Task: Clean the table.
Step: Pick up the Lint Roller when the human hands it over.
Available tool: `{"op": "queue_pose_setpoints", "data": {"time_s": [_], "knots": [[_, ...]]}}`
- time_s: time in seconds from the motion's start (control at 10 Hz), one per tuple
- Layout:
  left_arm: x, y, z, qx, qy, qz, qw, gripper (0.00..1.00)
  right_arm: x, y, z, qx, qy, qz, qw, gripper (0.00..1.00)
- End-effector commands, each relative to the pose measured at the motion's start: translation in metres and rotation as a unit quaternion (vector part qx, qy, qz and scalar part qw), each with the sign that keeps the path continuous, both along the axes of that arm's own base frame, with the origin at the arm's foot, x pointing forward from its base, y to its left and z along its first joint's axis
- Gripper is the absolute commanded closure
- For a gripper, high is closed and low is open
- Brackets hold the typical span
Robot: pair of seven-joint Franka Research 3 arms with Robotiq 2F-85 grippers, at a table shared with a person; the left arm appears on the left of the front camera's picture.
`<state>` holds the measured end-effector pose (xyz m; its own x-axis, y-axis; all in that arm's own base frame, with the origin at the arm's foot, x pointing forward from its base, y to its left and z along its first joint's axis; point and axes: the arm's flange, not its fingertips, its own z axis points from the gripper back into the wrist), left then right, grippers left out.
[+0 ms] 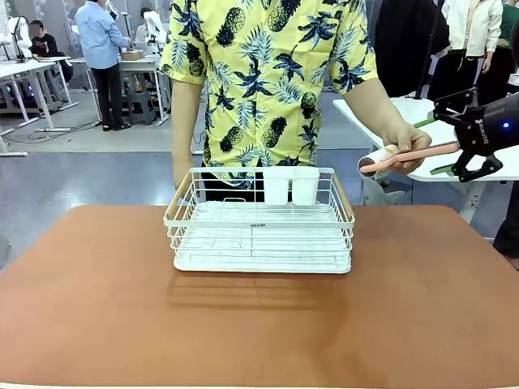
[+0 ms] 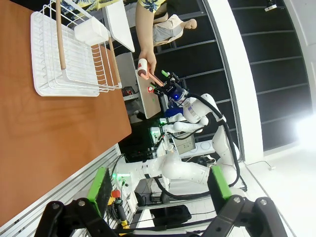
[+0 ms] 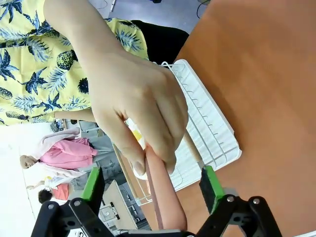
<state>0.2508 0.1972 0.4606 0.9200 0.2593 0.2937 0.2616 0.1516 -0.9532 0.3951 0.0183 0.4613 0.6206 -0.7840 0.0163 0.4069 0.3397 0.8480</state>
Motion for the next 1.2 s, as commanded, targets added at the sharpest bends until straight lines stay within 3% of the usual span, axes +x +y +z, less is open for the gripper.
{"op": "queue_pose_setpoints", "data": {"time_s": [0.0, 0.1, 0.2, 0.4, 0.6, 0.7, 0.8, 1.1], "knots": [[-0.0024, 0.0019, 0.0013, -0.008, -0.006, -0.002, 1.0, 0.0, -0.0241, -0.0008, -0.0171, 0.002, -0.015, -0.009, 1.0, 0.0], [-0.0024, 0.0019, 0.0013, -0.008, -0.006, -0.002, 1.0, 0.0, -0.0235, -0.0017, -0.0164, 0.006, -0.024, -0.01, 1.0, 0.22], [-0.0024, 0.0019, 0.0013, -0.008, -0.006, -0.002, 1.0, 0.0, -0.0228, -0.0023, -0.0159, 0.008, -0.028, -0.01, 1.0, 0.58], [-0.0024, 0.0019, 0.0013, -0.008, -0.006, -0.002, 1.0, 0.0, -0.0222, -0.0037, -0.0157, 0.008, -0.03, -0.011, 0.999, 1.0], [-0.0024, 0.0019, 0.0013, -0.008, -0.006, -0.002, 1.0, 0.0, -0.0217, -0.0044, -0.0139, 0.01, -0.032, -0.013, 0.999, 1.0], [-0.0024, 0.0019, 0.0013, -0.008, -0.006, -0.002, 1.0, 0.0, -0.0215, -0.0044, -0.0133, 0.011, -0.032, -0.012, 0.999, 0.95], [-0.0024, 0.0019, 0.0013, -0.008, -0.006, -0.002, 1.0, 0.0, -0.0213, -0.0044, -0.0134, 0.01, -0.031, -0.013, 0.999, 1.0], [-0.0024, 0.0019, 0.0013, -0.008, -0.006, -0.002, 1.0, 0.0, -0.0223, -0.0032, -0.0129, 0.011, -0.031, -0.01, 0.999, 1.0]]}}
